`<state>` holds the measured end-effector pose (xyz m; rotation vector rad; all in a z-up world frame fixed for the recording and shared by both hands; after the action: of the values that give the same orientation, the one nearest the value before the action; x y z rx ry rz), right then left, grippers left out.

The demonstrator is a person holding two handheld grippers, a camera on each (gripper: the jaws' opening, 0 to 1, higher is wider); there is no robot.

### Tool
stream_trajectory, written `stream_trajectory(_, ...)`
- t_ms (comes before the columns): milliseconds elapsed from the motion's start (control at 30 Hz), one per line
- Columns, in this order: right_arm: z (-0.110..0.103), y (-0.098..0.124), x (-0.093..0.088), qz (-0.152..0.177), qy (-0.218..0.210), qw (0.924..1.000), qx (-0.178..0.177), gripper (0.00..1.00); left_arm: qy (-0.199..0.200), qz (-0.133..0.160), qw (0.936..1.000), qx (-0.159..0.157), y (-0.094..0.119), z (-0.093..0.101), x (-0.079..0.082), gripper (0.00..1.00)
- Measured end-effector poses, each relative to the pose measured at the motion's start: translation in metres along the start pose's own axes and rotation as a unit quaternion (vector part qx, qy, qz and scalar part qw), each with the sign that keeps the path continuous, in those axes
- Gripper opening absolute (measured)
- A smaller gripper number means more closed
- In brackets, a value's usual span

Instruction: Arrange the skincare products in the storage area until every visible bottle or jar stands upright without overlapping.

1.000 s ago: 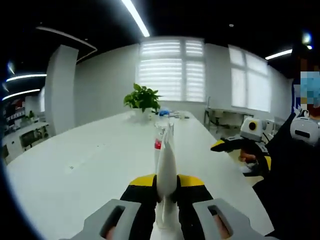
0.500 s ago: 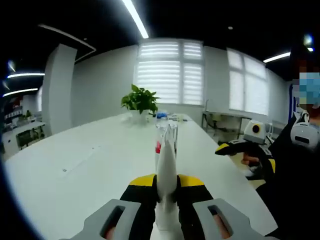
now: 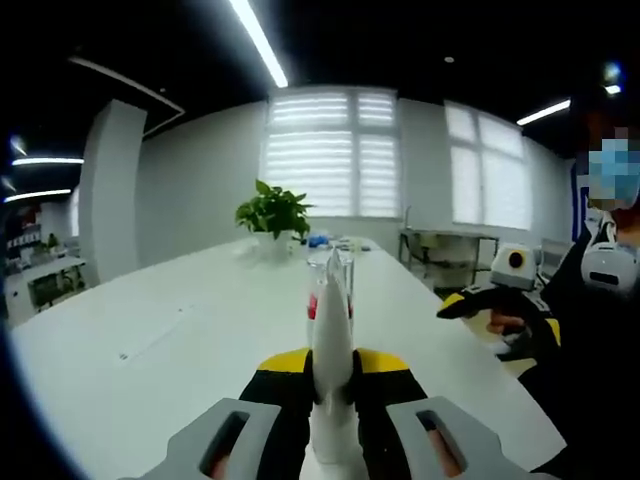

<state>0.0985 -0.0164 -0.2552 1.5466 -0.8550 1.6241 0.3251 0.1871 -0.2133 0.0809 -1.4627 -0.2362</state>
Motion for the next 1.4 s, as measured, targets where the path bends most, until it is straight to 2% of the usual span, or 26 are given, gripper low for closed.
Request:
stream_trajectory(300, -0.001, -0.002, -0.002, -0.001, 0.004, 1.0000, -0.003, 0.99, 0.010, 0.011, 0.9998, 0.011, -0.003, 0.000, -0.001, 0.14)
stream_trajectory(433, -0.001, -0.003, -0.003, -0.004, 0.003, 1.0000, -0.002, 1.00, 0.011, 0.008, 0.9998, 0.016, -0.003, 0.001, 0.000, 0.15)
stream_trajectory(633, -0.002, -0.002, -0.007, -0.005, -0.003, 1.0000, 0.003, 0.99, -0.004, 0.006, 0.9999, 0.013, -0.003, 0.003, 0.000, 0.15)
stream_trajectory(733, -0.002, -0.002, -0.006, -0.008, -0.003, 1.0000, 0.002, 0.99, -0.001, 0.013, 0.9998, 0.016, -0.001, -0.003, 0.001, 0.15)
stream_trajectory(800, -0.002, -0.001, -0.006, -0.008, -0.002, 1.0000, 0.002, 0.99, 0.004, 0.024, 0.9996, 0.011, -0.003, 0.002, 0.001, 0.15)
stream_trajectory(833, 0.004, -0.004, -0.006, -0.009, -0.003, 0.9999, 0.002, 0.99, 0.006, 0.032, 0.9995, 0.007, -0.003, 0.004, 0.001, 0.15)
stream_trajectory(867, 0.025, -0.015, -0.003, -0.010, -0.005, 0.9999, 0.001, 0.99, 0.007, 0.036, 0.9993, 0.006, -0.003, 0.005, 0.002, 0.16)
stream_trajectory(900, 0.035, -0.020, -0.002, -0.011, -0.006, 0.9999, 0.002, 0.99, 0.007, 0.043, 0.9990, 0.008, -0.001, 0.005, 0.004, 0.17)
stream_trajectory(933, 0.045, -0.025, 0.000, -0.011, -0.007, 0.9999, 0.003, 0.99, 0.005, 0.048, 0.9987, 0.016, 0.001, 0.005, 0.005, 0.20)
stream_trajectory(1033, 0.056, -0.032, 0.003, -0.011, -0.007, 0.9999, 0.005, 0.99, -0.001, 0.063, 0.9975, 0.031, 0.007, 0.006, 0.009, 0.28)
stream_trajectory(1200, 0.068, -0.040, 0.008, -0.009, -0.004, 0.9999, 0.006, 0.99, -0.001, 0.078, 0.9956, 0.052, 0.019, 0.011, 0.013, 0.40)
stream_trajectory(1333, 0.070, -0.042, 0.013, 0.003, -0.001, 1.0000, 0.003, 0.93, 0.030, 0.118, 0.9900, 0.071, 0.027, 0.019, 0.015, 0.61)
stream_trajectory(1400, 0.068, -0.044, 0.015, 0.004, 0.000, 1.0000, 0.006, 0.93, 0.047, 0.135, 0.9867, 0.078, 0.032, 0.023, 0.016, 0.67)
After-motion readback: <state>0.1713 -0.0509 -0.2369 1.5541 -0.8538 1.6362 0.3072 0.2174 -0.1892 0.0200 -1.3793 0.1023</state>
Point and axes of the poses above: the point that each gripper's makers call its tool centre point, and the gripper's own axes: y roughly backward along the fingers, z roughly to its right, x roughly out of its top, the point moved 10 cm from there along y, roughly backward along the fingers, and after that the axes turned 10 degrees about -x, right-handed, at the moved point
